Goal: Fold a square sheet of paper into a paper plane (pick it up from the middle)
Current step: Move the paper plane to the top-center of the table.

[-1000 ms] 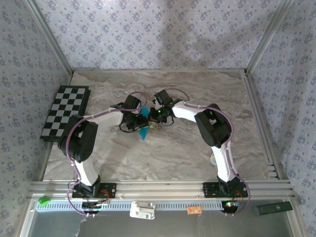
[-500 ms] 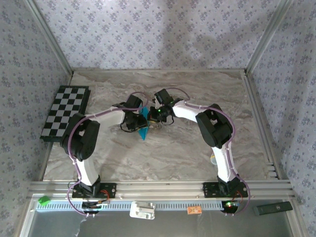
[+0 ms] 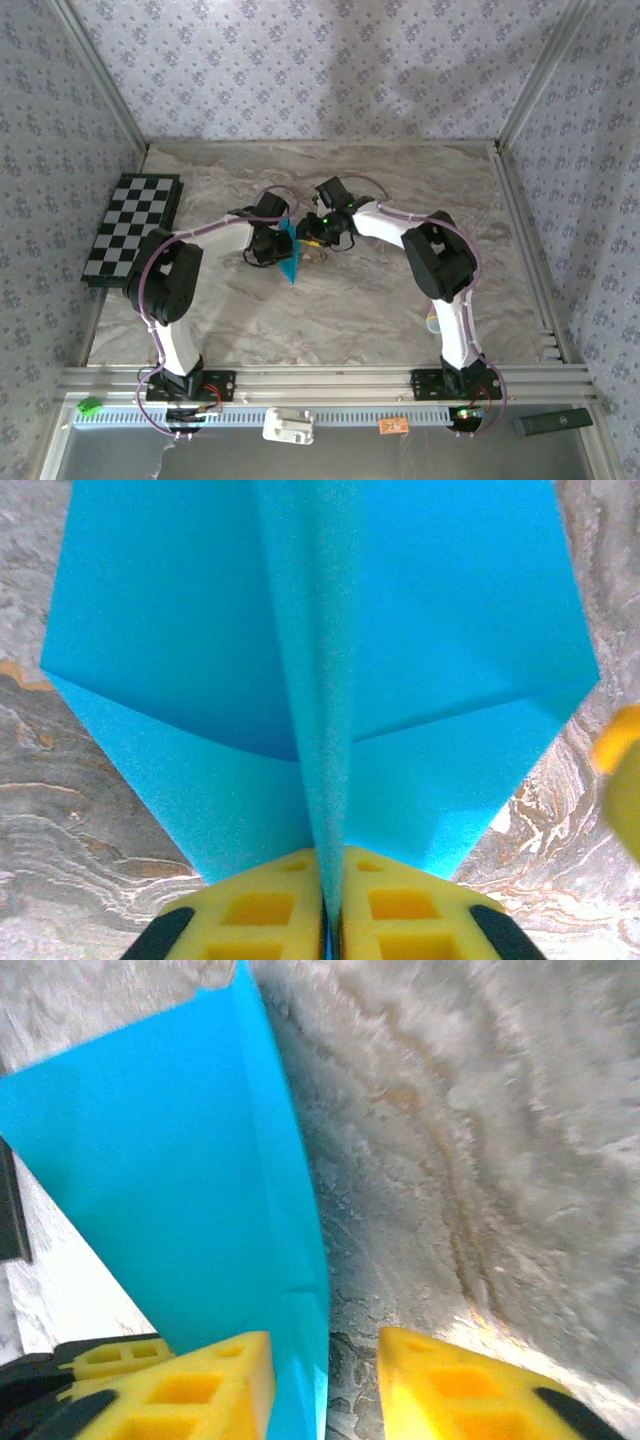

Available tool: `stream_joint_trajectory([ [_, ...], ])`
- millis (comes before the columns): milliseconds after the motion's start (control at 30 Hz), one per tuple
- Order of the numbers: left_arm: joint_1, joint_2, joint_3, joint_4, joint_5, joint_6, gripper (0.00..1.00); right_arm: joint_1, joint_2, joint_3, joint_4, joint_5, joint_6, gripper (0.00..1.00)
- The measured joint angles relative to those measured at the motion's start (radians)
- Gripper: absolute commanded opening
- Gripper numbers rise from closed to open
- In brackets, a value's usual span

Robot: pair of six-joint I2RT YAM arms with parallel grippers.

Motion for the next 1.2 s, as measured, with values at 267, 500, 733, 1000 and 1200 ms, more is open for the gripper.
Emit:
stream_joint_trajectory([
  [267,0.000,0.050,0.140,-0.066,-0.040,0.073,0.08,-0.100,-0.194,-0.123,-0.009,0.149,-0.024,0.55],
  [500,0.000,0.210,0.388,-0.151,-0.092,0.195,0.09,-0.167,-0.306,-0.188,-0.022,0.277,-0.060,0.61],
  [733,0.000,0.357,0.579,-0.229,-0.120,0.261,0.08,-0.176,-0.329,-0.211,-0.037,0.317,-0.071,0.61],
  [1000,-0.010,0.450,0.691,-0.291,-0.160,0.265,0.13,-0.186,-0.329,-0.220,-0.045,0.319,-0.072,0.59],
  [1200,-0.011,0.467,0.719,-0.314,-0.175,0.245,0.19,-0.190,-0.329,-0.222,-0.046,0.316,-0.072,0.59],
])
